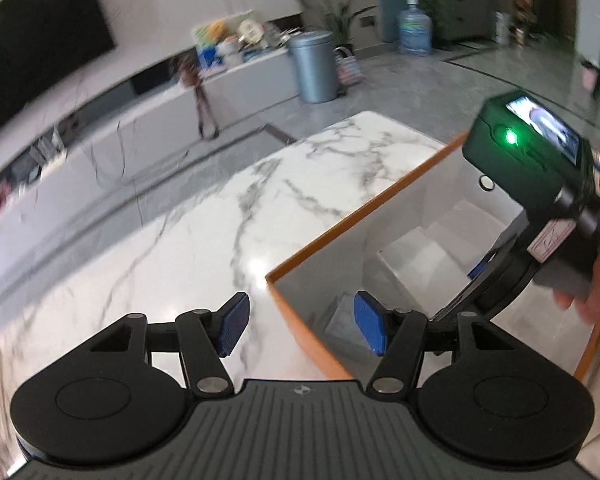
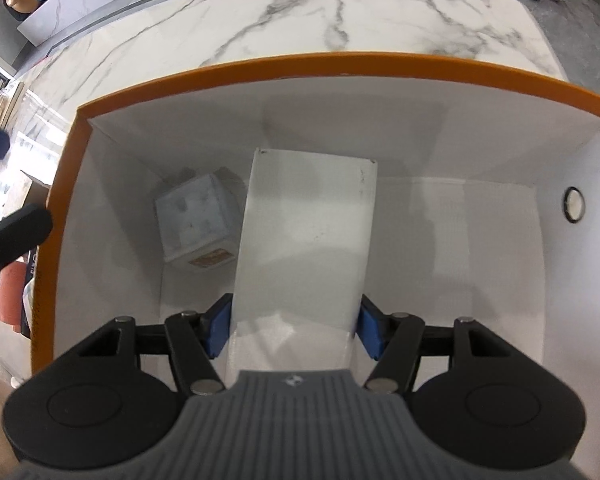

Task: Organize rigid objects
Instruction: 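Open the left tool dropping the clear box in while the right tool lowers and releases the white box, then move the left tool to the pink cup while the right tool reaches the plaid pouch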

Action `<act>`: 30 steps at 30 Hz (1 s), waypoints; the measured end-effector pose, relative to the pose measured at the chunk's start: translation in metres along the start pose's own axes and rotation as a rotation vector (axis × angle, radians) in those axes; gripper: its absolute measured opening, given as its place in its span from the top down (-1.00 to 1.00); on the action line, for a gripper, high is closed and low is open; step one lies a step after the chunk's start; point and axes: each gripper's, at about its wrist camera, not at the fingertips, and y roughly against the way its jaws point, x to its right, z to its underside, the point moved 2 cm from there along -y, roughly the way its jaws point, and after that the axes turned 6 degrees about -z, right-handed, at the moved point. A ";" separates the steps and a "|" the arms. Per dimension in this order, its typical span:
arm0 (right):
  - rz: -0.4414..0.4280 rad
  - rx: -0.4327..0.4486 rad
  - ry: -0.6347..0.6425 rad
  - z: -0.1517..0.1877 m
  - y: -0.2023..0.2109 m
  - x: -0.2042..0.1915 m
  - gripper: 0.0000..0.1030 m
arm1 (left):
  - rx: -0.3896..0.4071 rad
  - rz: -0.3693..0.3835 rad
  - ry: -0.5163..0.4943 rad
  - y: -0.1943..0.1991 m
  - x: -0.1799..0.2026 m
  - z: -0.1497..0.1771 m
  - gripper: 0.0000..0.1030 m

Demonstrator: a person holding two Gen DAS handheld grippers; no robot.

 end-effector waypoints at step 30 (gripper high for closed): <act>0.129 0.150 0.236 -0.002 0.052 -0.074 -0.34 | -0.014 -0.010 0.213 0.032 -0.055 0.045 -0.34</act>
